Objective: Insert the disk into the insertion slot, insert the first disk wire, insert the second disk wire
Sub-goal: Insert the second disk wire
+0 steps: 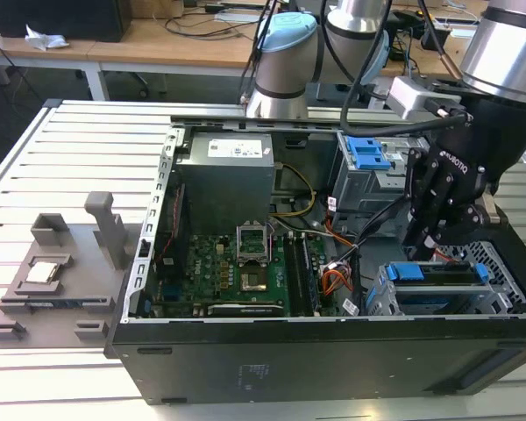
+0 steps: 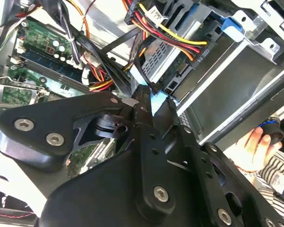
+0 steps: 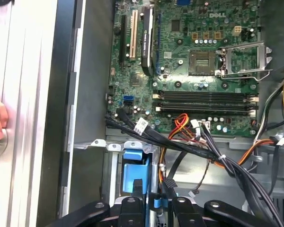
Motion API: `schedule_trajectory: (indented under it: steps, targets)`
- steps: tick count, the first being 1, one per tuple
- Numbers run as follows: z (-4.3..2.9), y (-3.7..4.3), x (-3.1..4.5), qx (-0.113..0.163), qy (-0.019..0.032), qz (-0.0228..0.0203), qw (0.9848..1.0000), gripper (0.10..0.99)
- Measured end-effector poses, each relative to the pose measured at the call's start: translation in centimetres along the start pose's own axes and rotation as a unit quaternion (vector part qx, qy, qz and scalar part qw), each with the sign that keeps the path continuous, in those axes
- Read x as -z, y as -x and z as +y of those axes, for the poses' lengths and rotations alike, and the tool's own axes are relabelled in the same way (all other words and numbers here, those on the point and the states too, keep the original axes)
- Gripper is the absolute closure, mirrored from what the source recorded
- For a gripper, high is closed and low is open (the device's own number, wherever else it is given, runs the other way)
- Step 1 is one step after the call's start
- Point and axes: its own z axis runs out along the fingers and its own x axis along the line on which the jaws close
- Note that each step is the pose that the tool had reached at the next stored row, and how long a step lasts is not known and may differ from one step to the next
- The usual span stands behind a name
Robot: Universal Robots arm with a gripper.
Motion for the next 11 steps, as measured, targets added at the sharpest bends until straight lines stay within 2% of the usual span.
schedule_trajectory:
  steps: [2,9,10,11]
  targets:
    - [-0.14,0.05,-0.30,0.000,0.0000,0.0004,1.0000,0.784]
    - [-0.15,0.05,-0.31,0.000,0.0000,0.0006,1.0000,0.796]
    - [-0.15,0.05,-0.31,0.000,0.0000,0.0007,1.0000,0.925]
    - [-0.15,0.05,-0.31,0.000,0.0000,0.0007,1.0000,0.941]
